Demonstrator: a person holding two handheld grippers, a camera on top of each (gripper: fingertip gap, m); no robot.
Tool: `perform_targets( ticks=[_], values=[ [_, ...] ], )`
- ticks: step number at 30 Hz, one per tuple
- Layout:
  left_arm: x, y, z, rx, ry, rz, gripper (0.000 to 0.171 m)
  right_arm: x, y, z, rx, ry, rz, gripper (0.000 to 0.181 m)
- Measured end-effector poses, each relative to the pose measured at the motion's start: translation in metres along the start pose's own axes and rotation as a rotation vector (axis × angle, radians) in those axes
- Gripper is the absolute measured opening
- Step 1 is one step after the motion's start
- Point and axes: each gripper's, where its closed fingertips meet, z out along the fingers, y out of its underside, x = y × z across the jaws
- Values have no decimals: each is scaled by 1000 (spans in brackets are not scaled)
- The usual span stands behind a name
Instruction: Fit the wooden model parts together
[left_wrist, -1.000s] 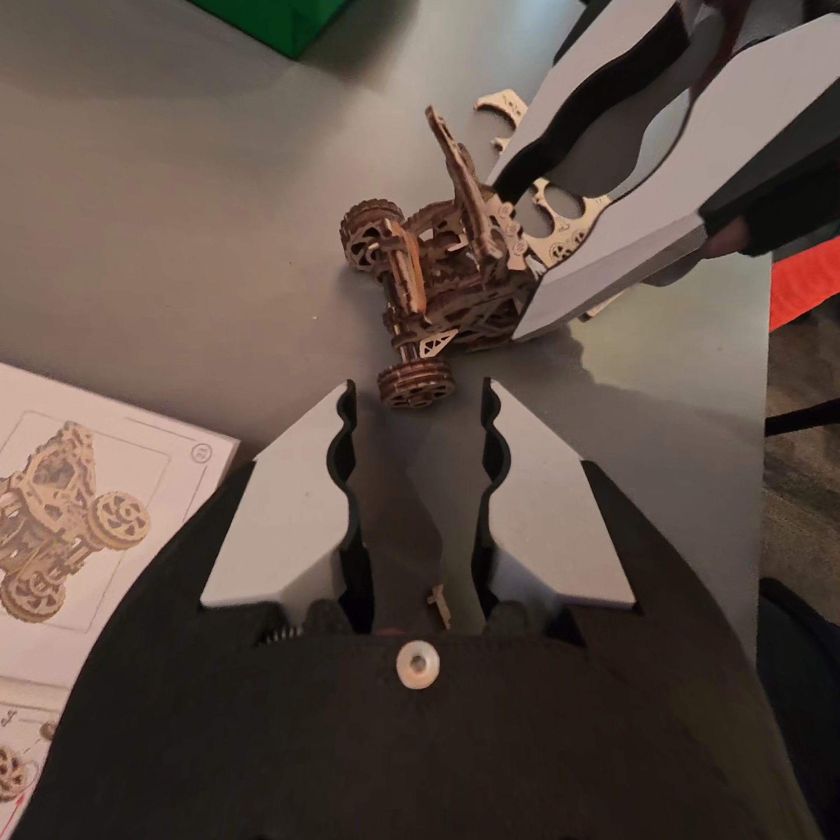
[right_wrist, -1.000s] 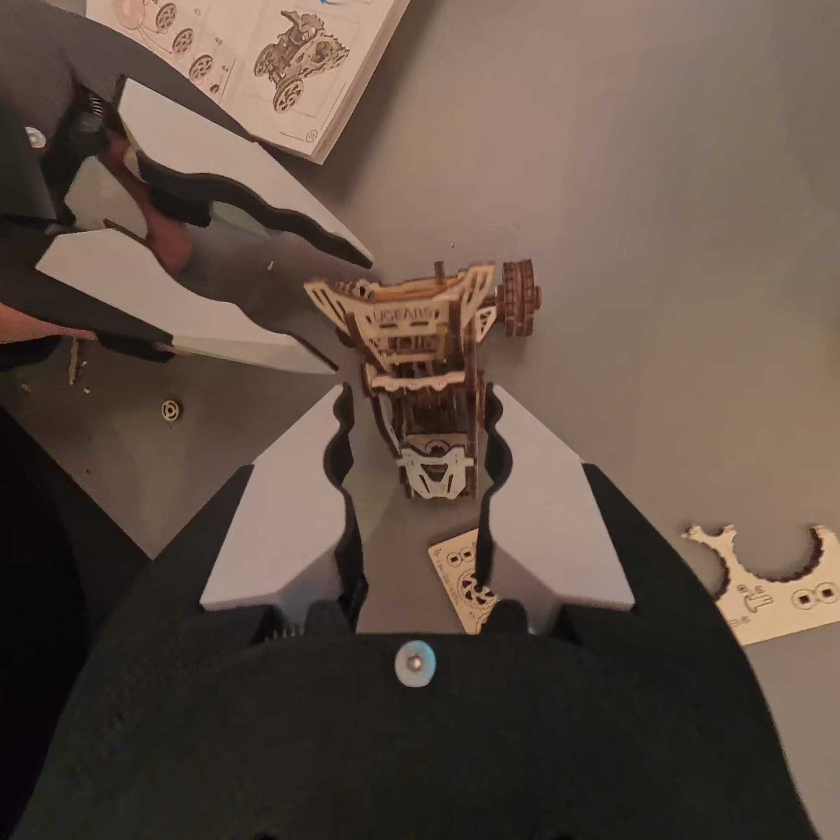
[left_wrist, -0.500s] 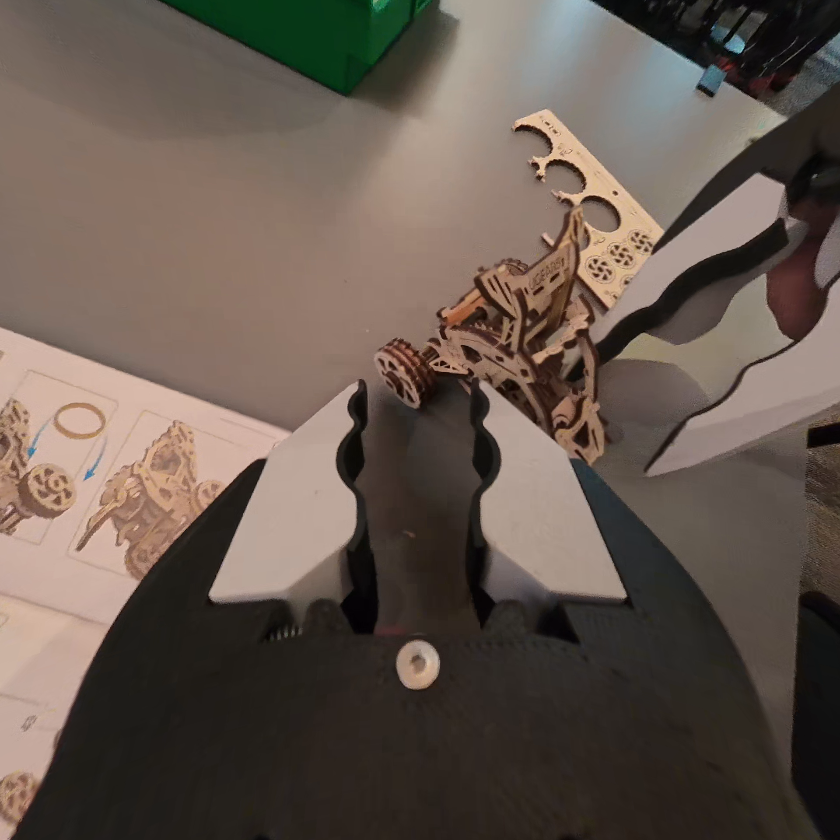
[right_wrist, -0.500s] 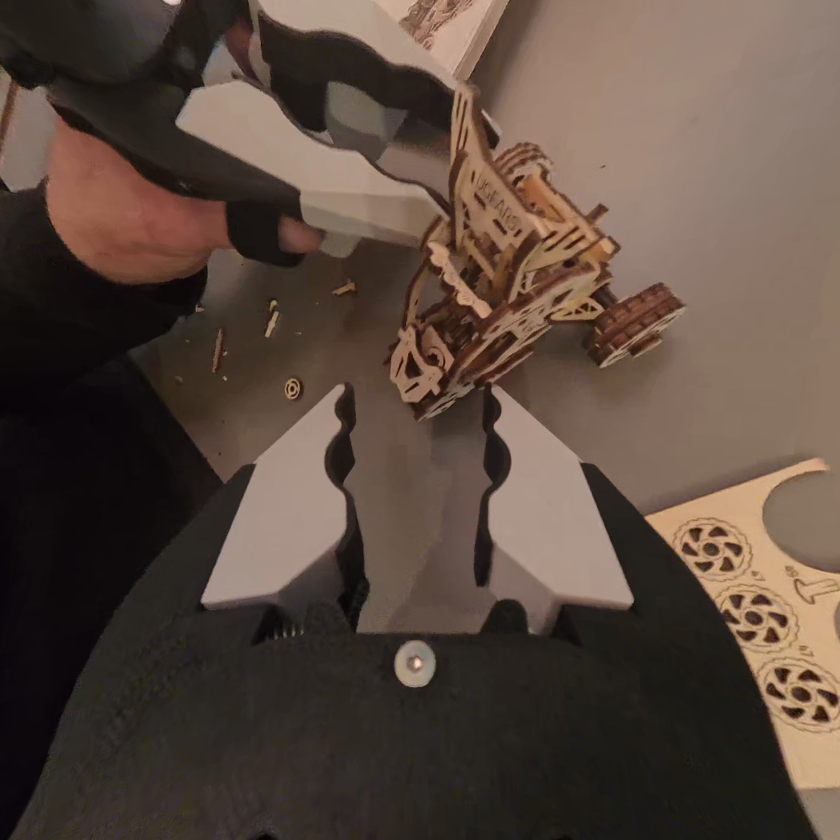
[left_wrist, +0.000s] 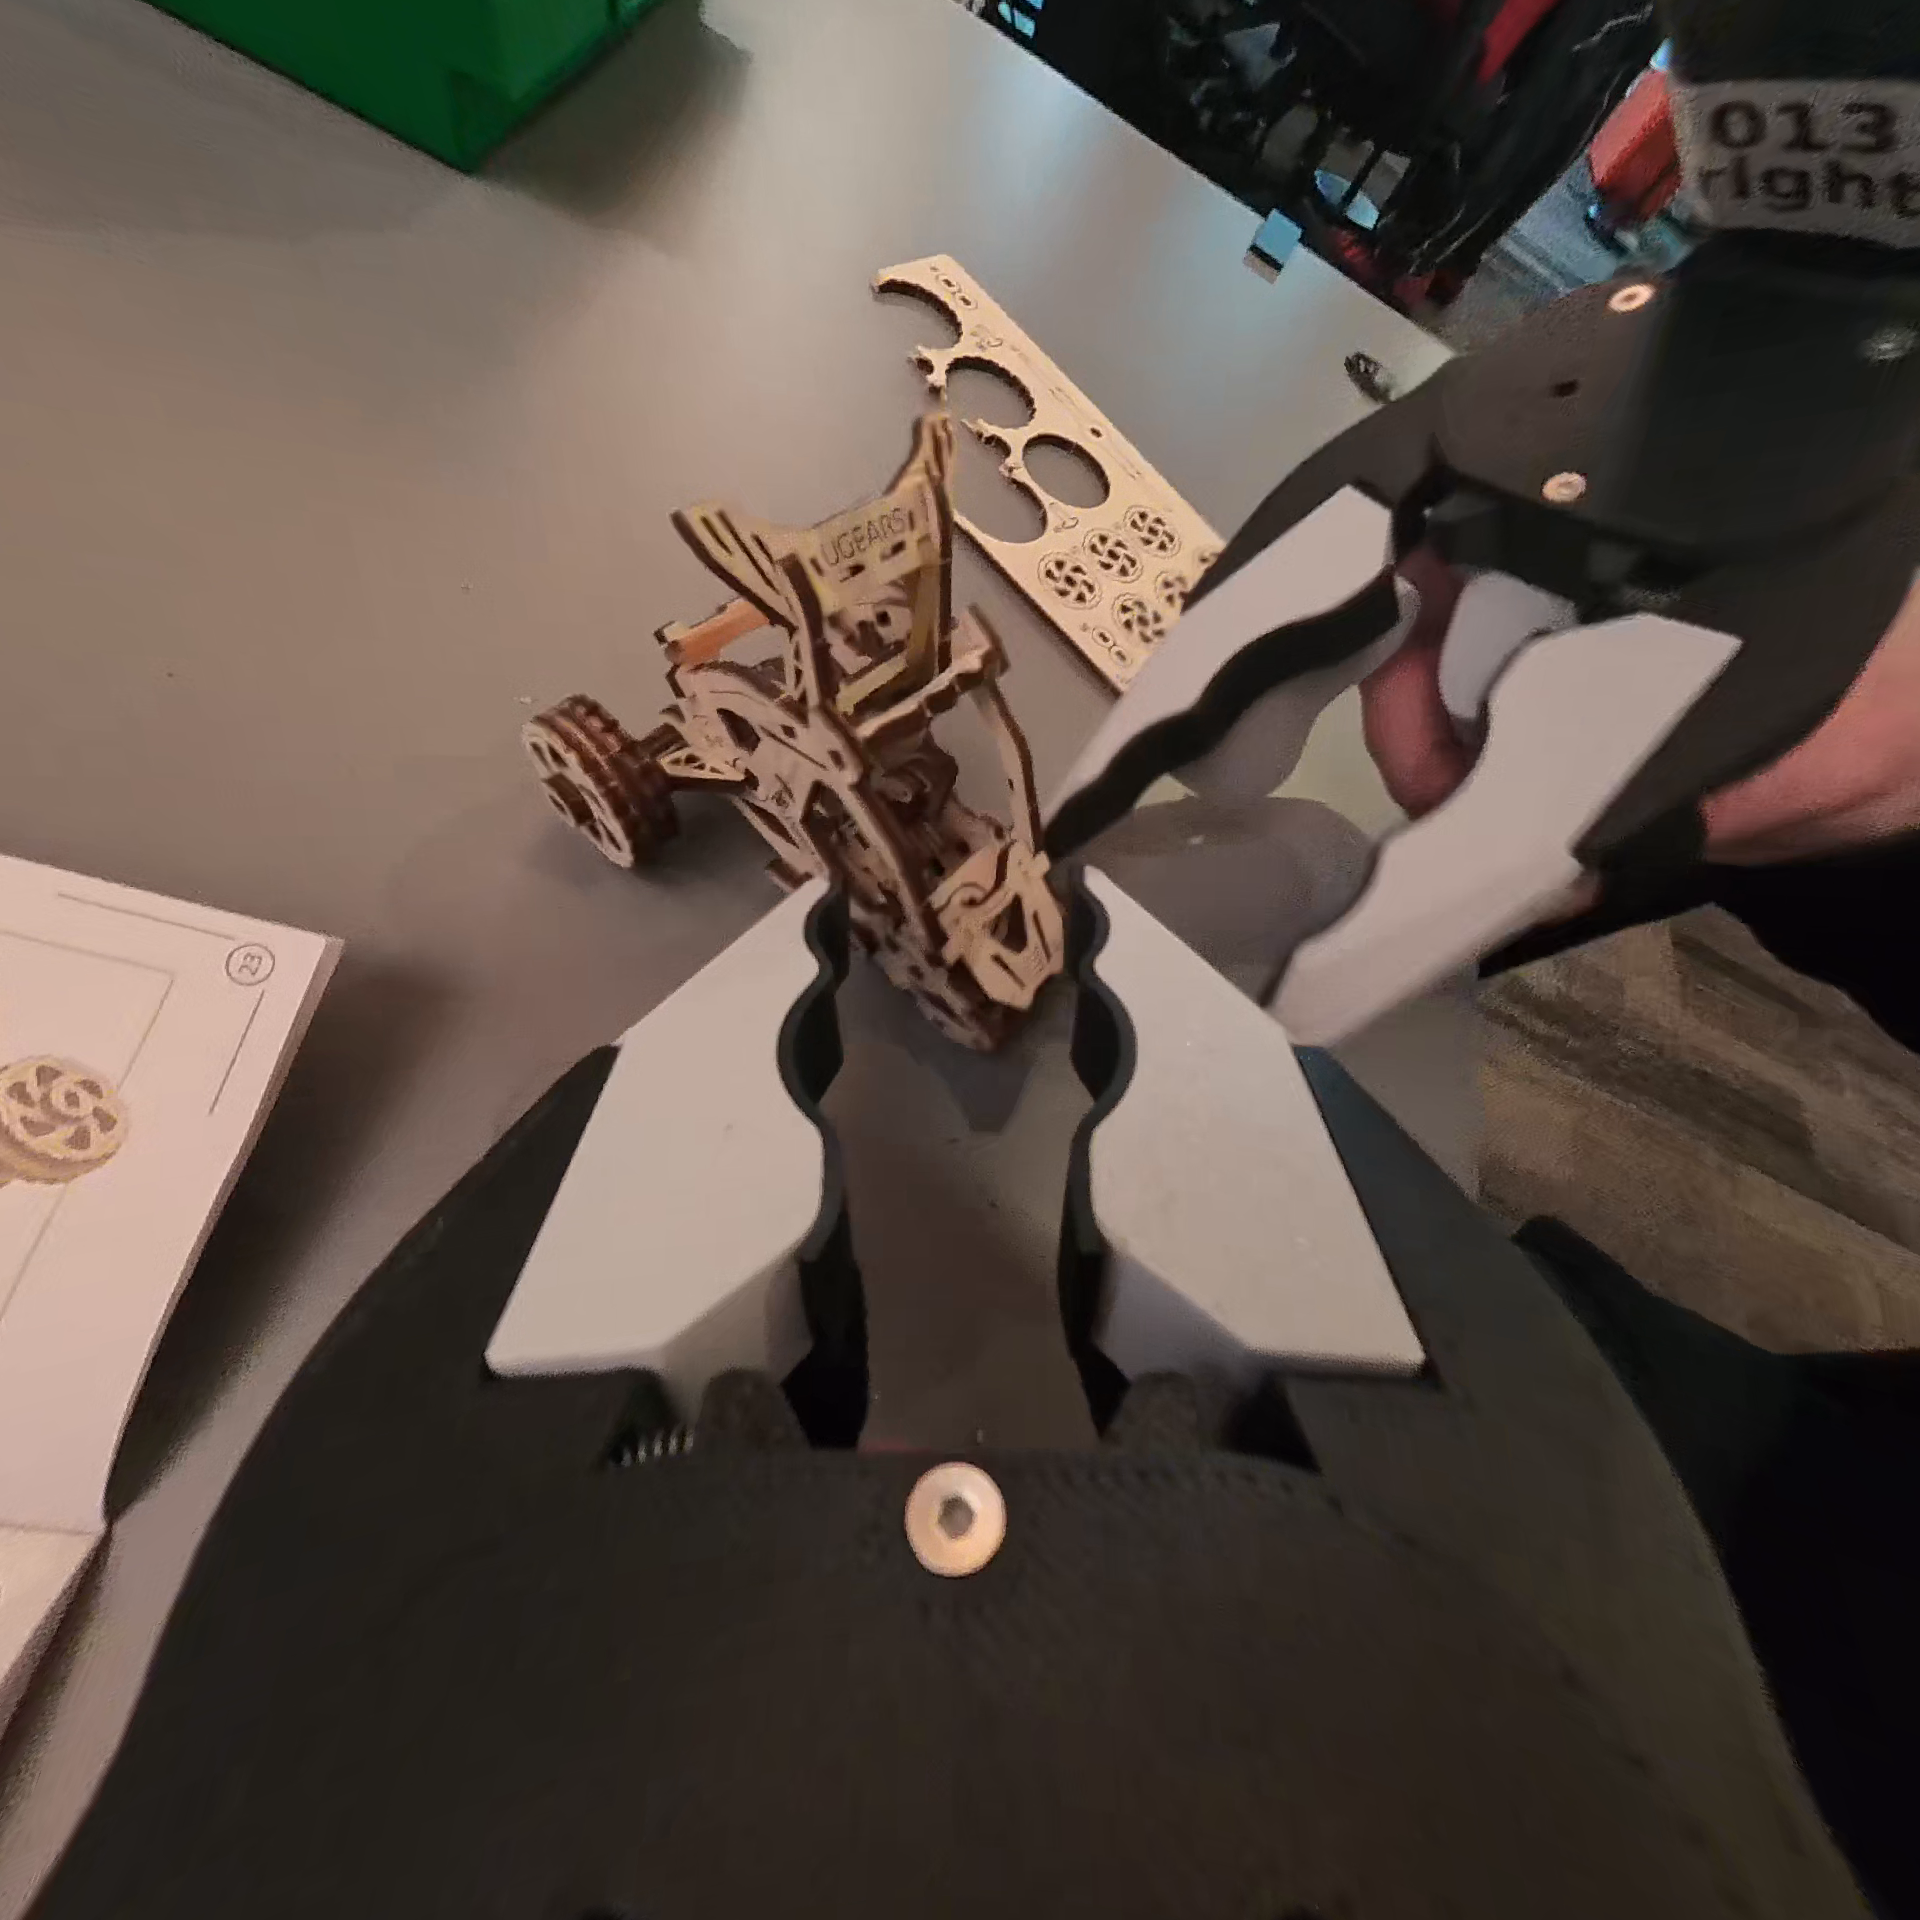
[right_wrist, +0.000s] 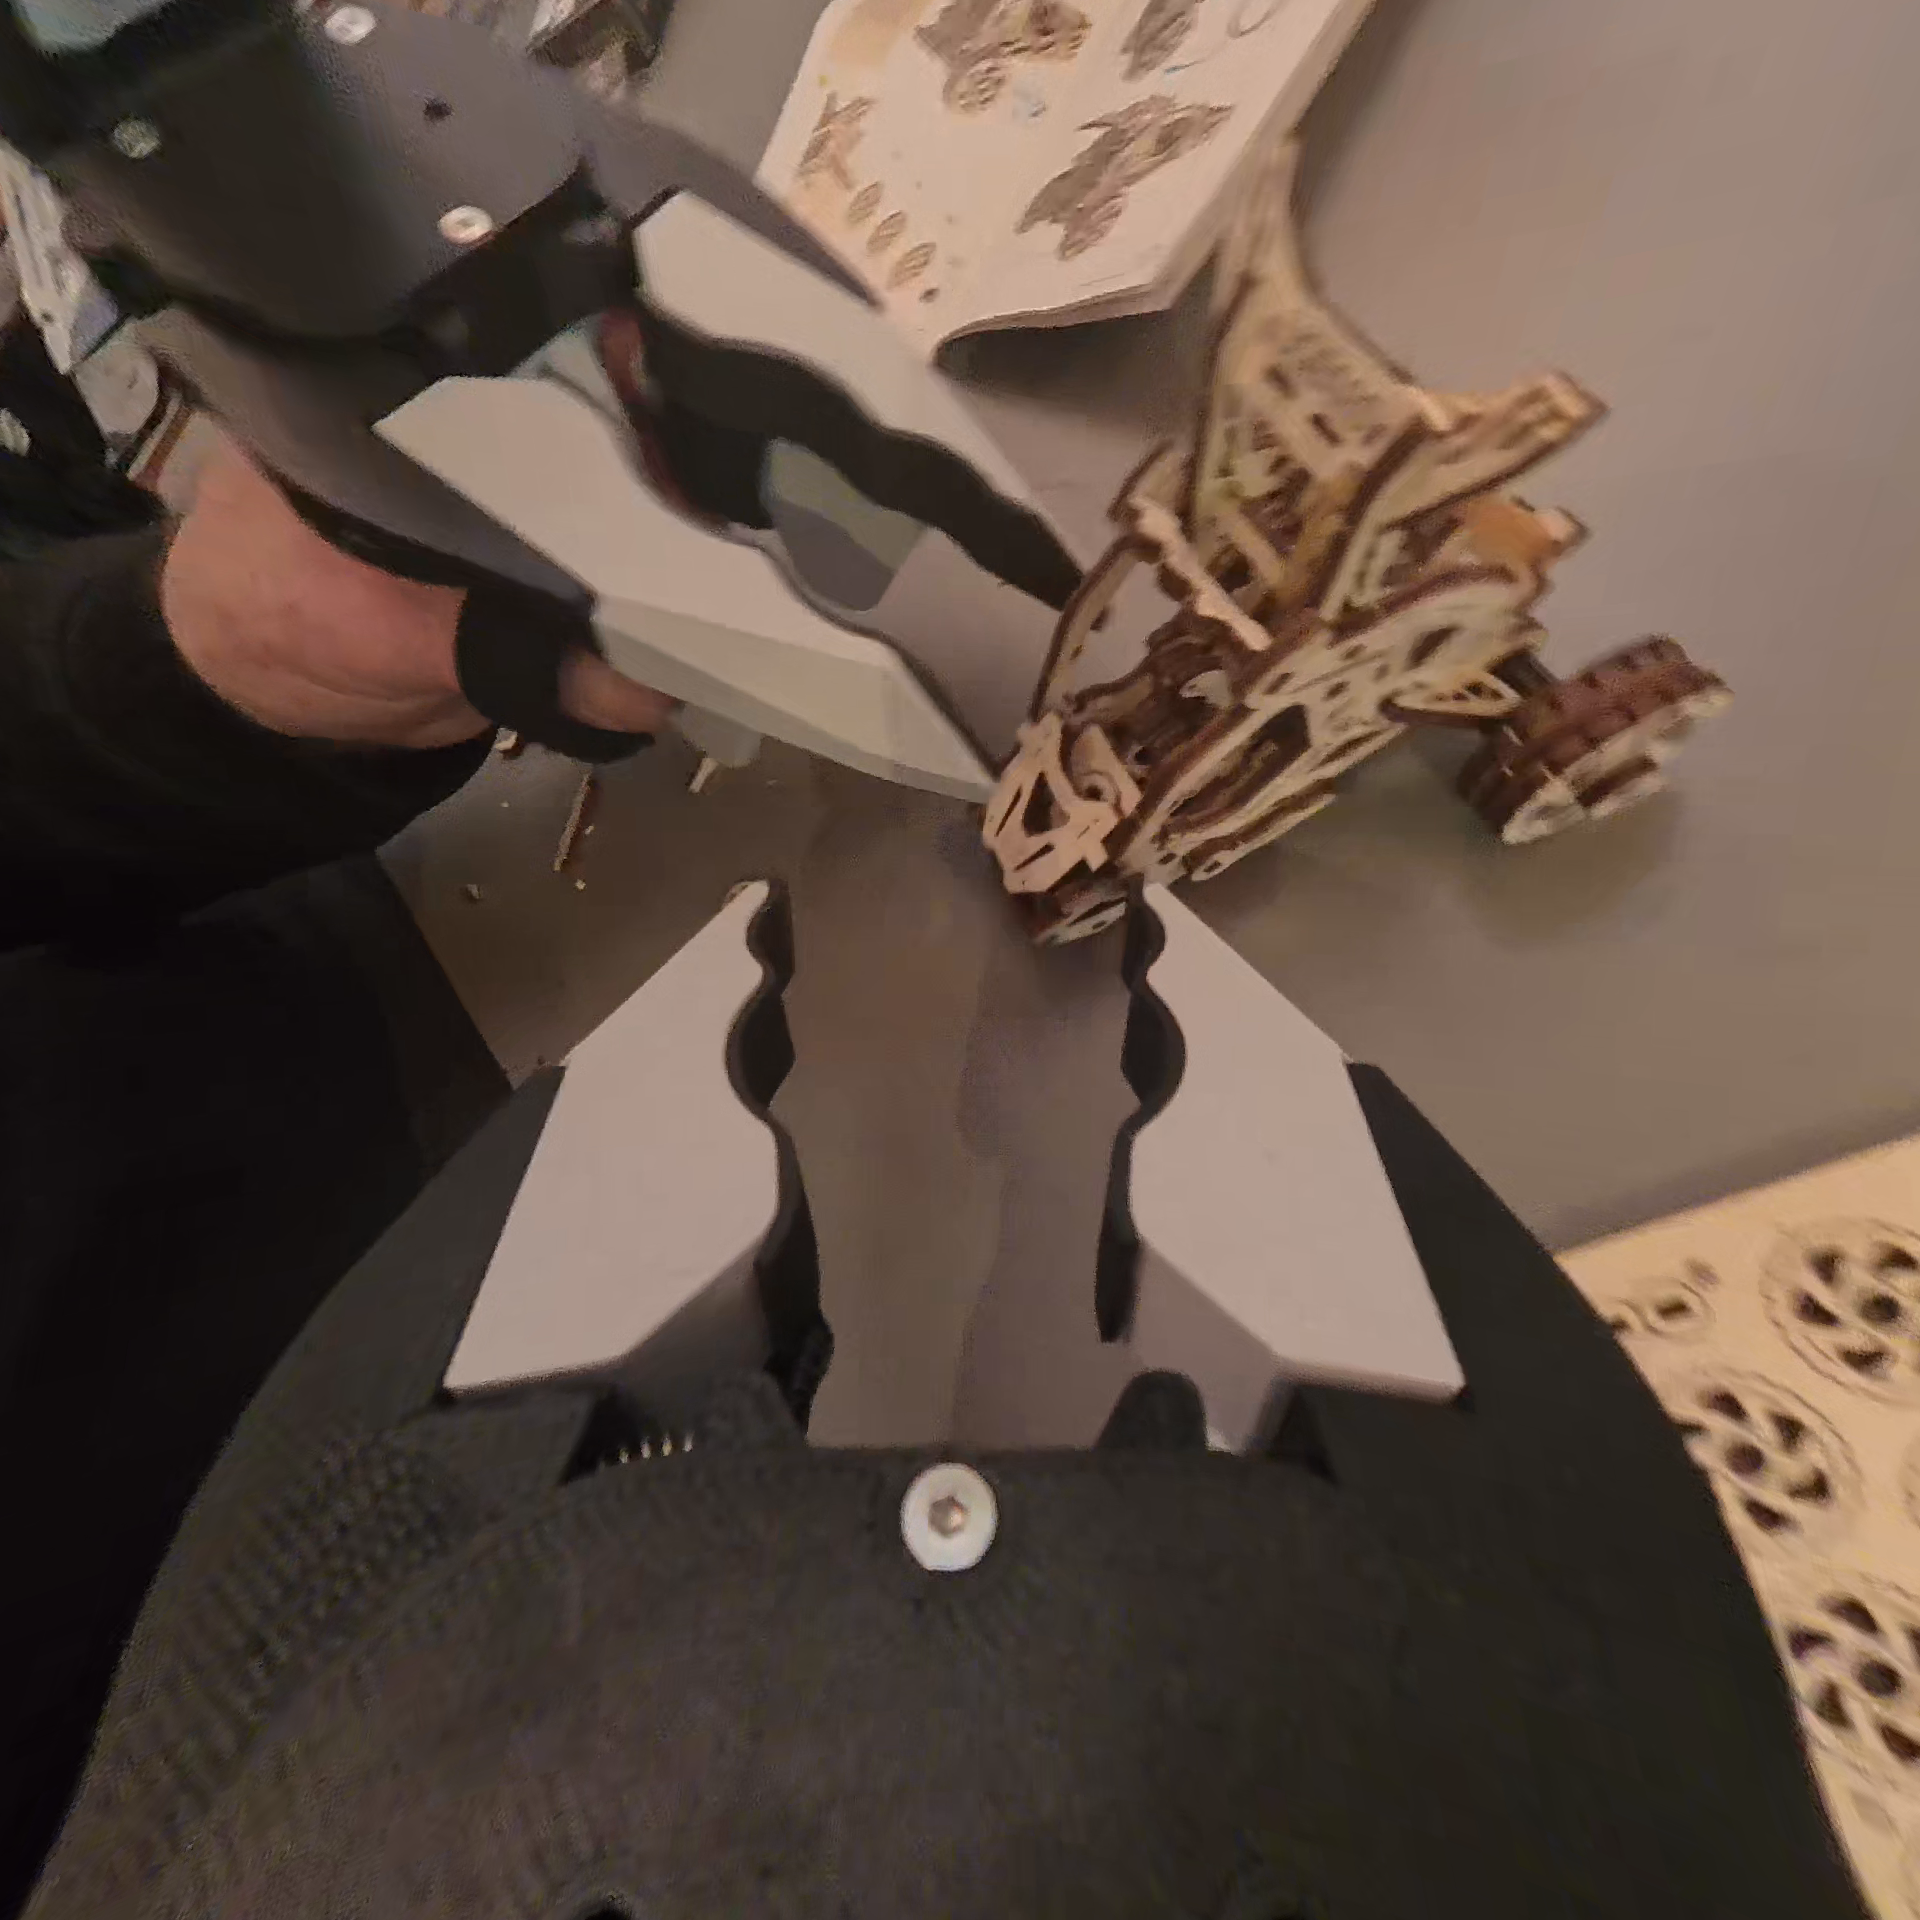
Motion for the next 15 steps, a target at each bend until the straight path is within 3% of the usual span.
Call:
perform_targets(
  ticks=[5, 10, 13, 15],
  values=[
    [-14, 5, -6, -22, -55, -6, 49, -17, 5, 6, -16, -17, -47, 67],
    [-6, 12, -4, -30, -94, -14, 73, 6, 9, -20, 46, 54, -20, 67],
    [-7, 17, 8, -81, -181, 25, 77, 21, 12, -30, 55, 108, -6, 68],
    [-10, 17, 16, -99, -226, 63, 67, 23, 13, -33, 62, 127, -15, 67]
  ],
)
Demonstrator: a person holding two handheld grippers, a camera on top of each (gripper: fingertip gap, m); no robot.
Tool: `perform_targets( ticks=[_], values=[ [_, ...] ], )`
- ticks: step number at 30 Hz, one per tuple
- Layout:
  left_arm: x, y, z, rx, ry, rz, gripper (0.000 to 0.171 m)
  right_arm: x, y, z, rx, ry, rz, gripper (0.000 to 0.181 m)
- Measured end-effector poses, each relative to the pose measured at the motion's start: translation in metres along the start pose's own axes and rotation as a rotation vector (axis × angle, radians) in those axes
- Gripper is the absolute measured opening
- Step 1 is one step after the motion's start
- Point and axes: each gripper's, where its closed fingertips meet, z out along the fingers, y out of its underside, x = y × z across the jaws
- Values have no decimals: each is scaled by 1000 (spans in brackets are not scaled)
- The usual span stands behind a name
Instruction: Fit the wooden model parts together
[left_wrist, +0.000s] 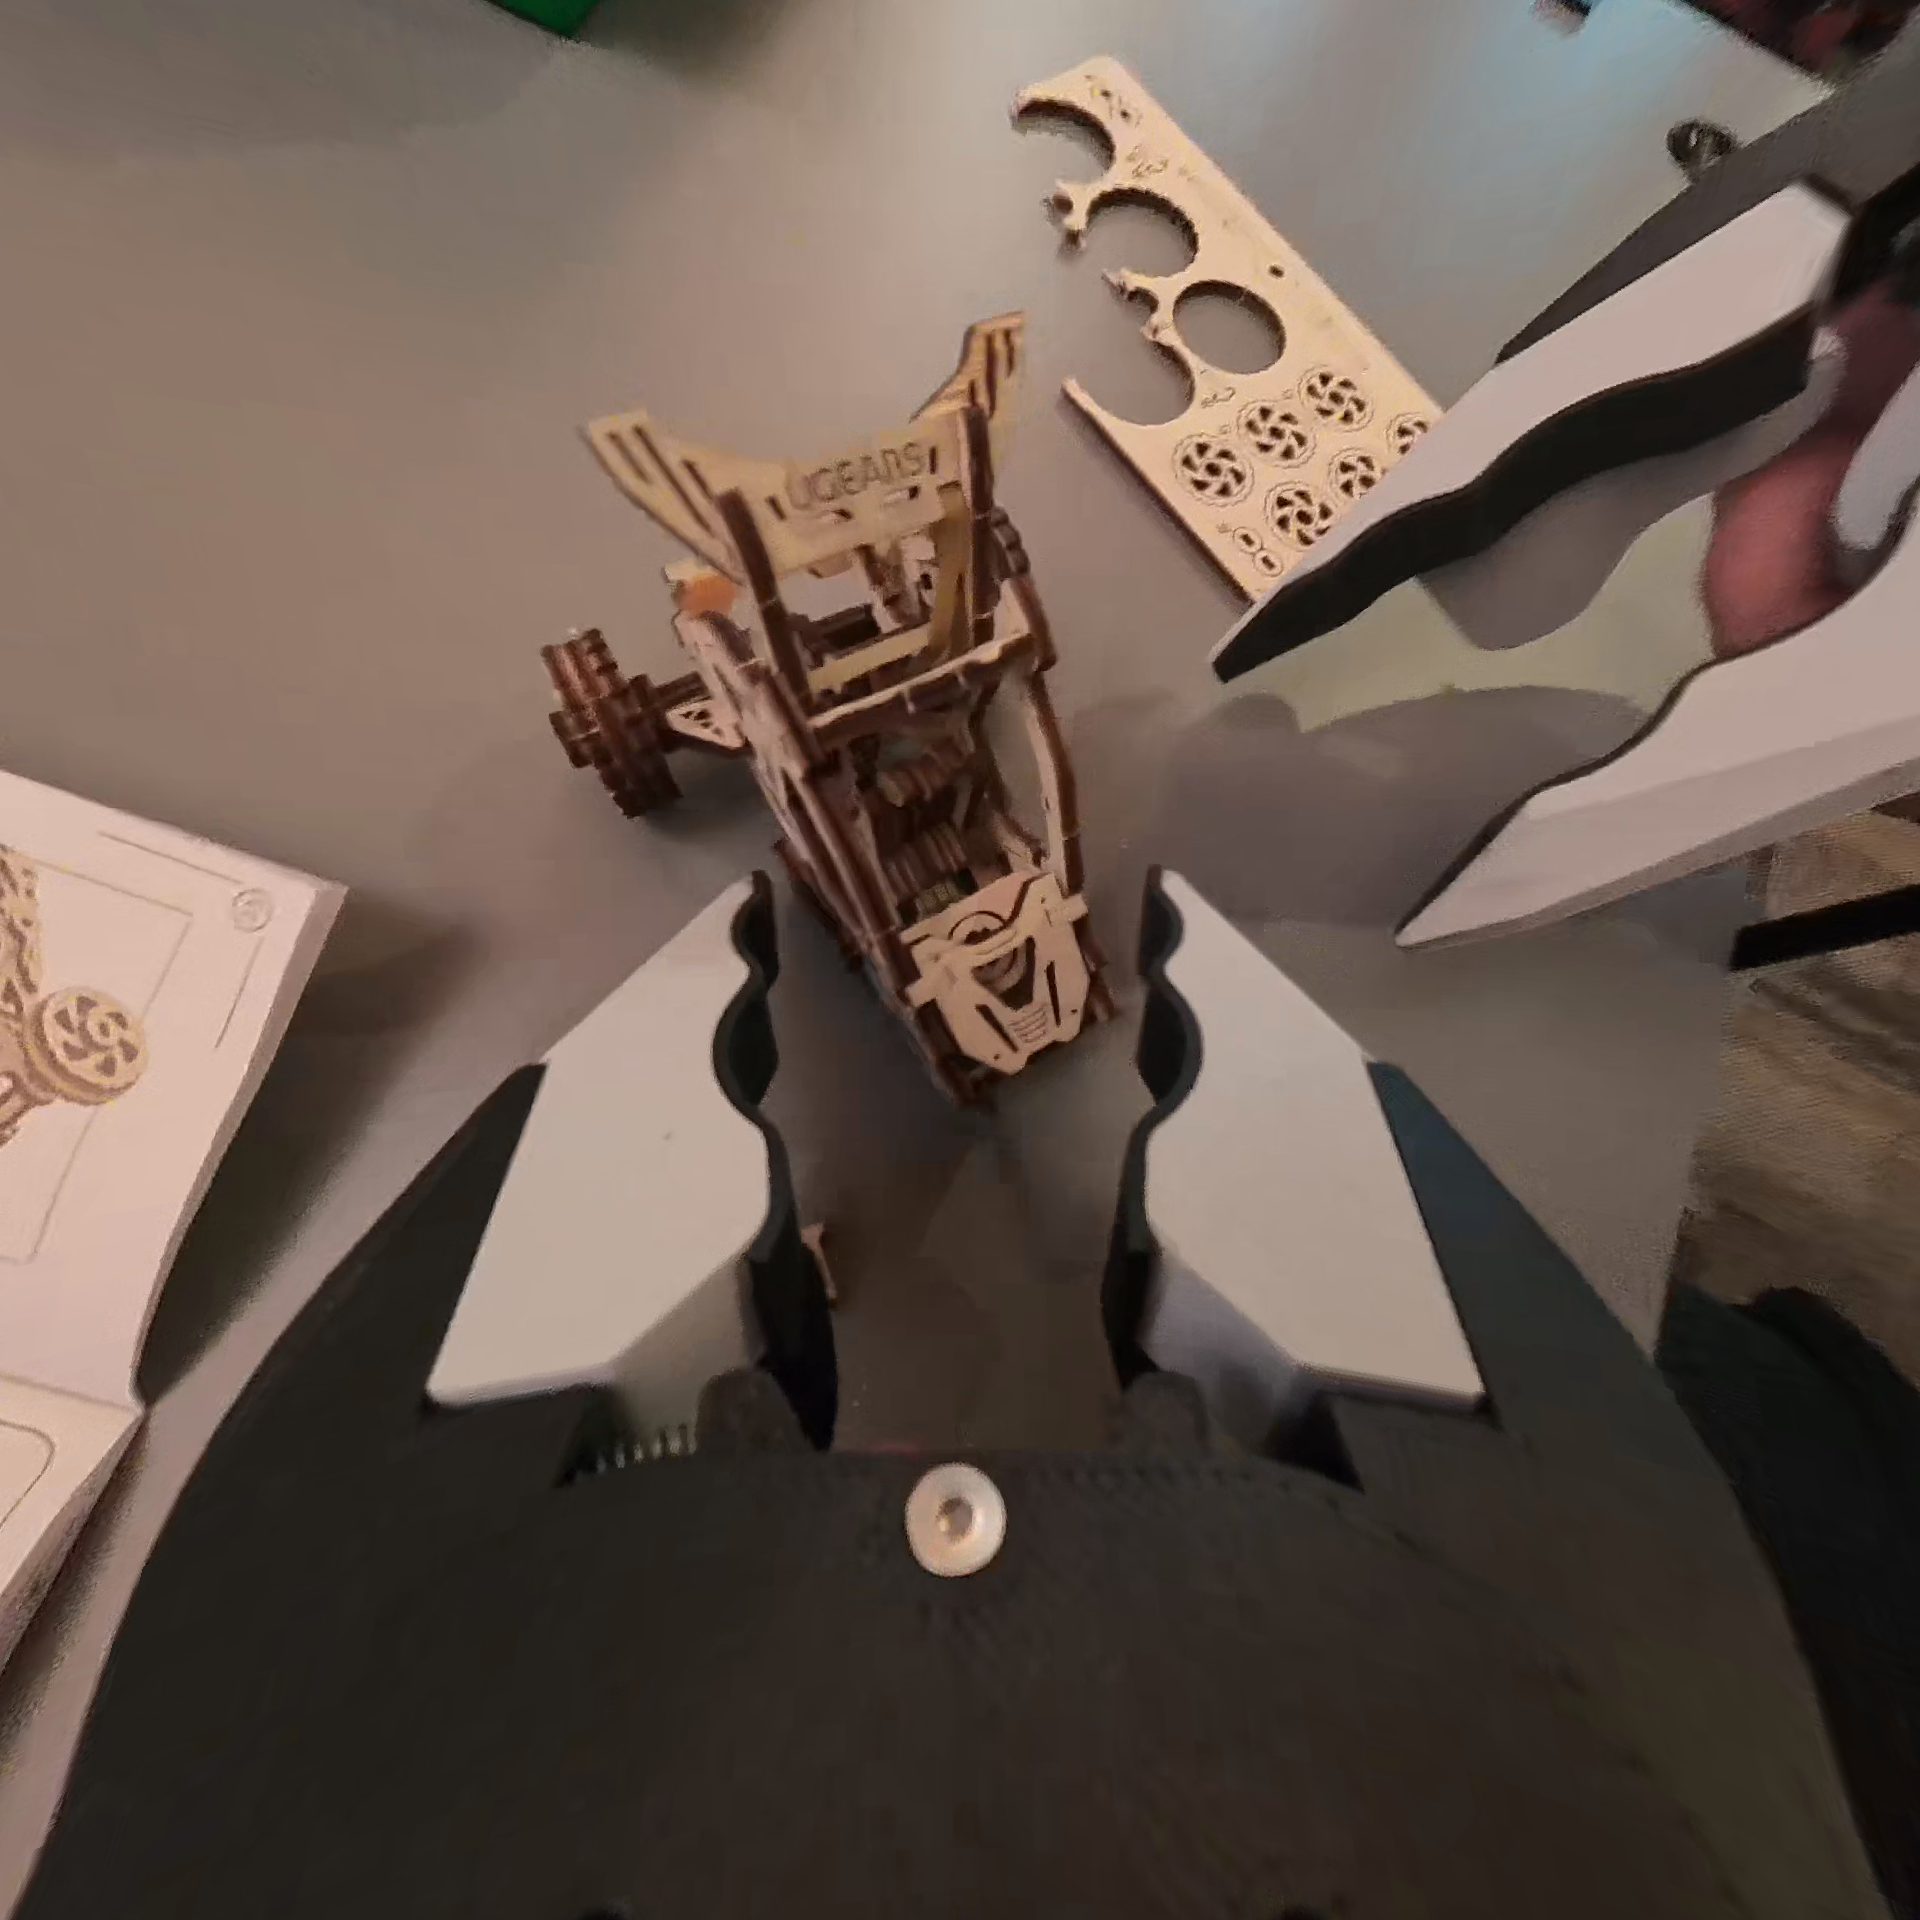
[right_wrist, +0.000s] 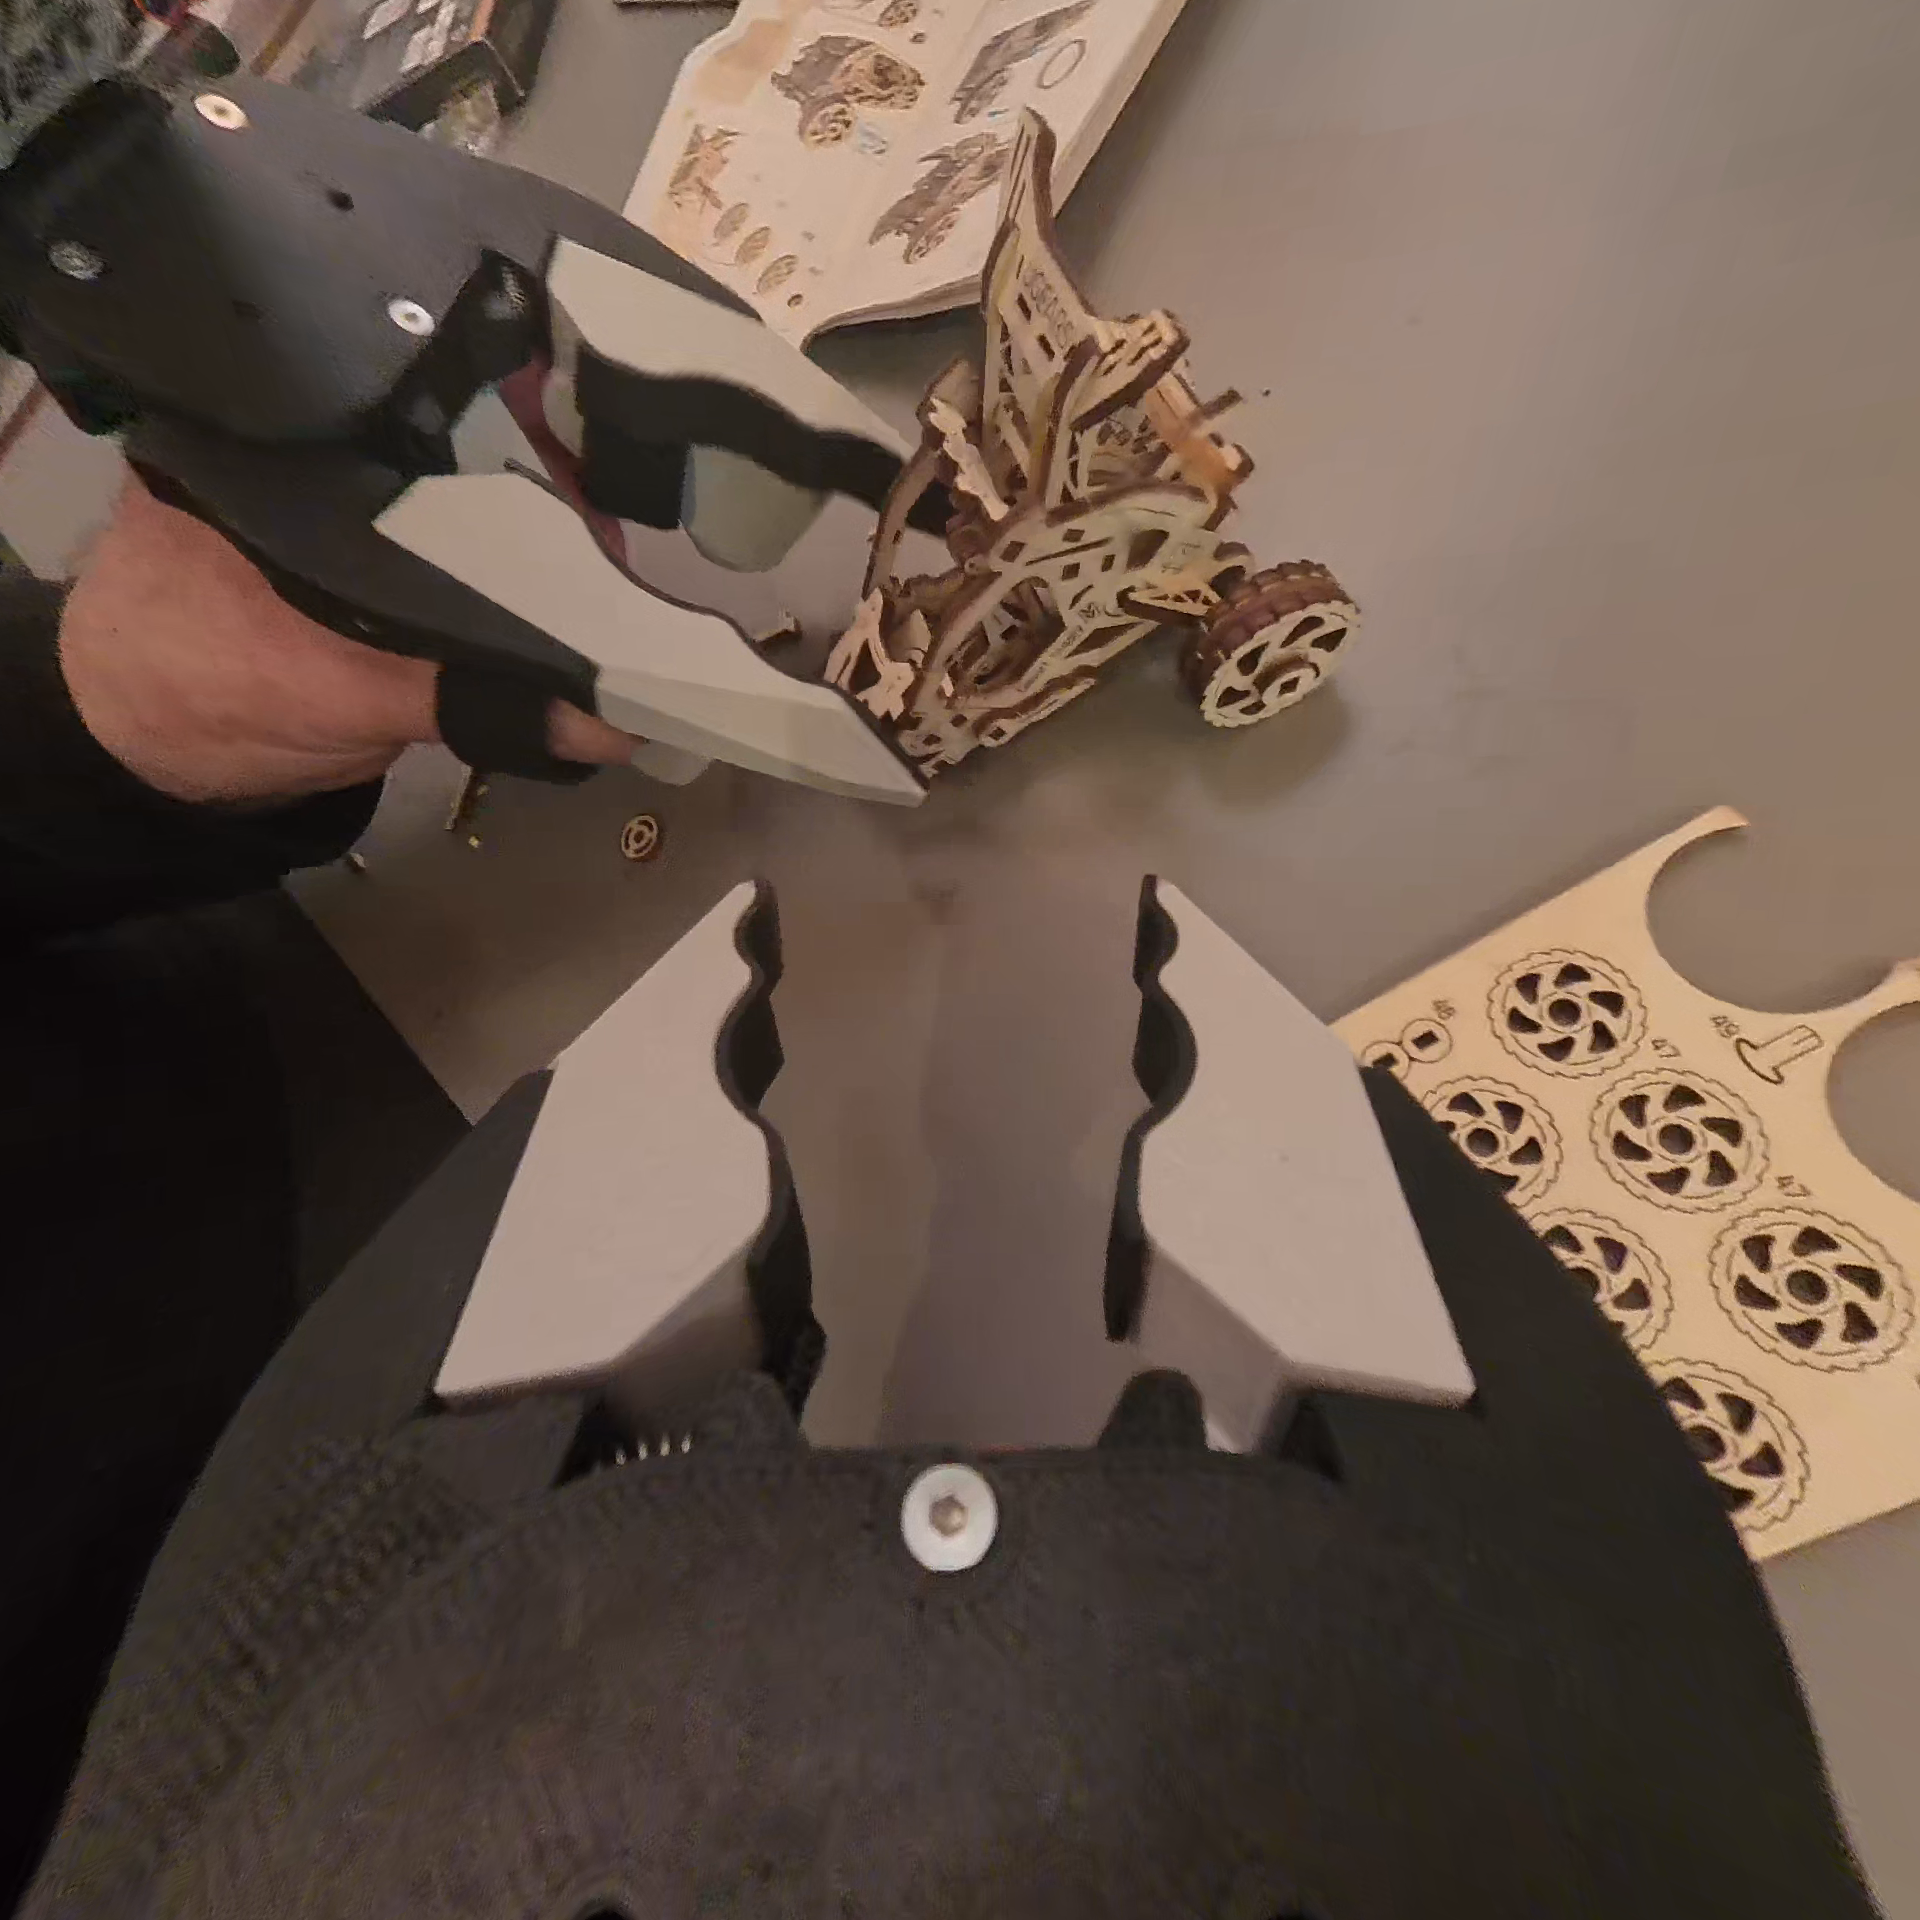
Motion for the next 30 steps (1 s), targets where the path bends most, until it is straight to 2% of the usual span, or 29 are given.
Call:
perform_targets(
  ticks=[3, 7, 11, 12, 14, 15, 21, 25, 30],
  values=[
    [0, 1, 6, -31, -13, 21, 56, 1, -2, -3, 22, 21, -14, 66],
    [-4, 3, 2, -54, -3, 44, 53, 12, -3, -7, 54, 93, -52, 63],
    [-10, 8, -4, -85, 43, 51, 51, 13, 4, -5, 44, 83, -35, 64],
    [-11, 6, -7, -64, 53, 38, 52, 12, 6, -4, 40, 78, -41, 63],
    [-11, 7, -14, -54, 69, 9, 72, 11, 7, -5, 44, 84, -56, 64],
    [-12, 8, -20, -47, 72, 2, 74, 10, 7, -7, 48, 84, -60, 64],
    [-29, 16, -87, 42, -9, 22, 66, -15, -11, -28, 134, 32, -90, 64],
    [-51, 33, -141, 70, -116, -6, 64, -39, -30, -50, 207, 25, -146, 65],
    [-68, 66, -201, 132, -215, -91, 62, -75, -66, -86, 312, 36, -186, 81]
  ],
)
